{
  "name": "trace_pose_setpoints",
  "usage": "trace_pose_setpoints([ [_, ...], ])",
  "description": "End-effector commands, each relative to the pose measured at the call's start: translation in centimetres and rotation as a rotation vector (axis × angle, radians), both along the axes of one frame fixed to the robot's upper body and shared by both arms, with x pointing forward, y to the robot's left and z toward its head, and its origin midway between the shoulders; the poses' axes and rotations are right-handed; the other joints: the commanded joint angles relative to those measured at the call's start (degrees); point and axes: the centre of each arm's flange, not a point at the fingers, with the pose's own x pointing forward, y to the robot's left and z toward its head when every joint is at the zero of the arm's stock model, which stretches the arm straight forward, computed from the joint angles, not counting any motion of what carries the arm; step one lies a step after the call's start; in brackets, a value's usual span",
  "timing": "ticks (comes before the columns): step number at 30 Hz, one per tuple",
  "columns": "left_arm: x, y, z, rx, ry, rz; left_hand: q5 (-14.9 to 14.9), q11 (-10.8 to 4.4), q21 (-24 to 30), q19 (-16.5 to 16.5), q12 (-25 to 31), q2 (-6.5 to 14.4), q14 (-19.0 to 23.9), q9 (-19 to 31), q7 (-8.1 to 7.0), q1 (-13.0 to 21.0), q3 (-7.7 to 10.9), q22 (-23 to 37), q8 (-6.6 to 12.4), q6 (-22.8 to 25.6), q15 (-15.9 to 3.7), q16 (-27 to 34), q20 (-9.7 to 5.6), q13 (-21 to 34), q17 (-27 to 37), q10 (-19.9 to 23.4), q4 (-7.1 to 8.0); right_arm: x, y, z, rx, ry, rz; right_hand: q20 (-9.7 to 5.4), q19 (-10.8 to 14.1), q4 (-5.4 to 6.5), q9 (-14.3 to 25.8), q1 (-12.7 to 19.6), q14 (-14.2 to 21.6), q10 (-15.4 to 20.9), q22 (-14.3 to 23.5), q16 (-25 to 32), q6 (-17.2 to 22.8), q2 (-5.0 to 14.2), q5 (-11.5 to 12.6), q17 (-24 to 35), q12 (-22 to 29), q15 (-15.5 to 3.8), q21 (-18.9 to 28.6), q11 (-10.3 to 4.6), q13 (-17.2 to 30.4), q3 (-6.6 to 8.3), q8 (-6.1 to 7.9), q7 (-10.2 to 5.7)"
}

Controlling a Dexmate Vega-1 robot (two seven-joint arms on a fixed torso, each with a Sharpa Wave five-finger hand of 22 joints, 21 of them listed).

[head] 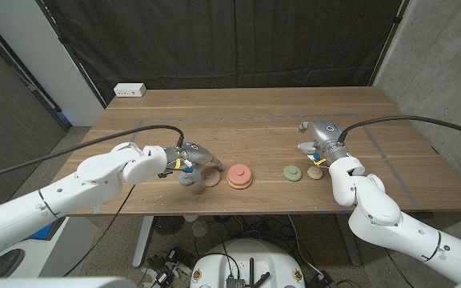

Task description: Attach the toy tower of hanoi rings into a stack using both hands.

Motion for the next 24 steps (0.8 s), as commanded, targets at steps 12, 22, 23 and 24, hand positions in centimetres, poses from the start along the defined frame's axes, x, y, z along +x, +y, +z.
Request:
trace_pose_setpoints([
  [12, 0.8, 0.3, -1.4, -0.009, 0.020, 0.011, 0.27, -0.03, -0.18, -0.24, 0.22, 1.22, -0.41, 0.16, -0.16, 0.47, 0.10, -0.02, 0.29, 0.83, -1.25, 0.37, -5.34, 0.19, 0.07, 0.71, -0.05, -0.1, 0.1, -0.2, 0.003, 0.009, -0.006, -1.39, -0.14, -0.12, 0.15, -0.02, 0.40, 0.44, 0.00, 0.16, 0.55, 0.50, 0.35, 0.22, -0.24, -2.52, 0.37, 0.02, 0.23, 0.44, 0.61, -0.10],
  [22, 0.9, 0.7, -2.3, -0.005, 0.038, 0.019, 0.40, -0.34, -0.58, -0.39, 0.26, 1.48, -0.61, 0.20, -0.24, 0.39, 0.05, -0.06, 0.45, 1.64, -1.27, 0.51, -5.31, 0.37, -0.10, 1.40, -0.03, -0.1, 0.3, -0.2, 0.002, 0.014, -0.009, -1.38, -0.11, -0.11, 0.11, -0.06, 0.45, 0.50, -0.02, 0.16, 0.28, 0.55, 0.41, 0.22, -0.24, -2.52, 0.45, 0.04, 0.40, 0.50, 0.49, -0.04],
  [23, 1.0, 0.7, -2.3, -0.006, 0.038, 0.020, 0.41, -0.31, -0.55, -0.36, 0.23, 1.43, -0.80, 0.21, -0.25, 0.48, 0.04, -0.03, 0.46, 1.70, -1.26, 0.34, -5.36, 0.38, -0.30, 1.40, -0.10, -0.1, 0.3, -0.2, 0.002, 0.015, -0.008, -1.38, -0.12, -0.11, 0.11, -0.07, 0.46, 0.50, -0.04, 0.16, 0.30, 0.56, 0.42, 0.22, -0.24, -2.52, 0.45, 0.03, 0.44, 0.51, 0.50, -0.02],
  [24, 1.0, 0.7, -2.3, -0.009, 0.037, 0.020, 0.41, -0.30, -0.56, -0.37, 0.25, 1.44, -0.78, 0.21, -0.25, 0.48, 0.04, -0.04, 0.46, 1.69, -1.26, 0.36, -5.36, 0.38, -0.29, 1.46, -0.10, 0.0, 0.3, -0.2, 0.000, 0.015, -0.007, -1.39, -0.19, -0.11, 0.10, -0.08, 0.46, 0.51, -0.11, 0.16, 0.19, 0.56, 0.43, 0.23, -0.24, -2.52, 0.38, 0.04, 0.46, 0.52, 0.45, 0.01],
])
